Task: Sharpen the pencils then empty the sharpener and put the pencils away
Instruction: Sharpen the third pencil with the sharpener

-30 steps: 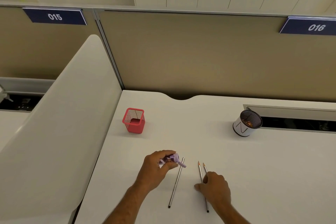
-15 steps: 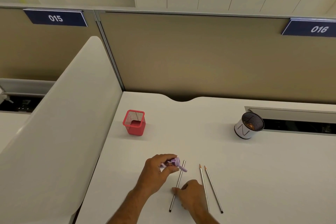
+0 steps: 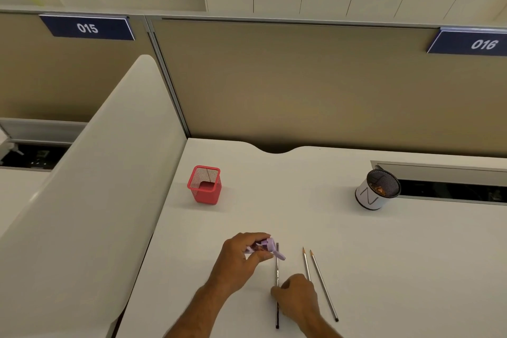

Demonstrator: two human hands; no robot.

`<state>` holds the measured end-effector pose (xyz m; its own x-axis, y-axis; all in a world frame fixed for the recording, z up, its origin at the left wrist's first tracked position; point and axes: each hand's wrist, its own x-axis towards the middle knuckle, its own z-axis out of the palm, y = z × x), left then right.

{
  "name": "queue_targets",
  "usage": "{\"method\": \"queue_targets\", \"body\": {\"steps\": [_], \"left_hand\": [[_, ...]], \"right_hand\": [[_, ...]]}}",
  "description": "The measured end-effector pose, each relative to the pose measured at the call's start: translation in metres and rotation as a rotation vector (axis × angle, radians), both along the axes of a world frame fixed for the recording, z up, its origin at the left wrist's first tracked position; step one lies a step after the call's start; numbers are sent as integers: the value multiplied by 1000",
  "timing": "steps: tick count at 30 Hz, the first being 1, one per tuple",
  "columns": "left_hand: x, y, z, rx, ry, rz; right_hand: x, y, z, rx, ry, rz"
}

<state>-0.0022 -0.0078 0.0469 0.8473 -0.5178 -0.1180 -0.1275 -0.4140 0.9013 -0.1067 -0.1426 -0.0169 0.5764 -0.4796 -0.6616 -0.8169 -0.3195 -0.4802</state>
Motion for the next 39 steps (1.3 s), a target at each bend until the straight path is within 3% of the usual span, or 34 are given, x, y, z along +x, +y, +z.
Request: {"method": "queue_targets", "body": {"steps": [3, 7, 9, 12, 16, 24, 39], "left_hand": [[0, 2, 0, 18, -9, 6], [-3, 1, 4, -41, 13, 5], [-6, -2, 4, -97, 44, -15], [-10, -8, 7, -130, 78, -23], [-14, -13, 4, -137, 60, -26], [-16, -17, 0, -111, 40, -59], [-13, -12, 3, -56, -93, -137]], "right_hand": [[-10, -11, 10, 38, -117, -75], [-24, -37, 31, 267, -320, -279], [-34, -54, 45, 260, -448, -258], [-46, -77, 72, 128, -620, -127], [-52, -100, 113, -257, -846, 108], [-52, -109, 139, -558, -868, 356], [-40, -118, 152, -734, -843, 689]]}}
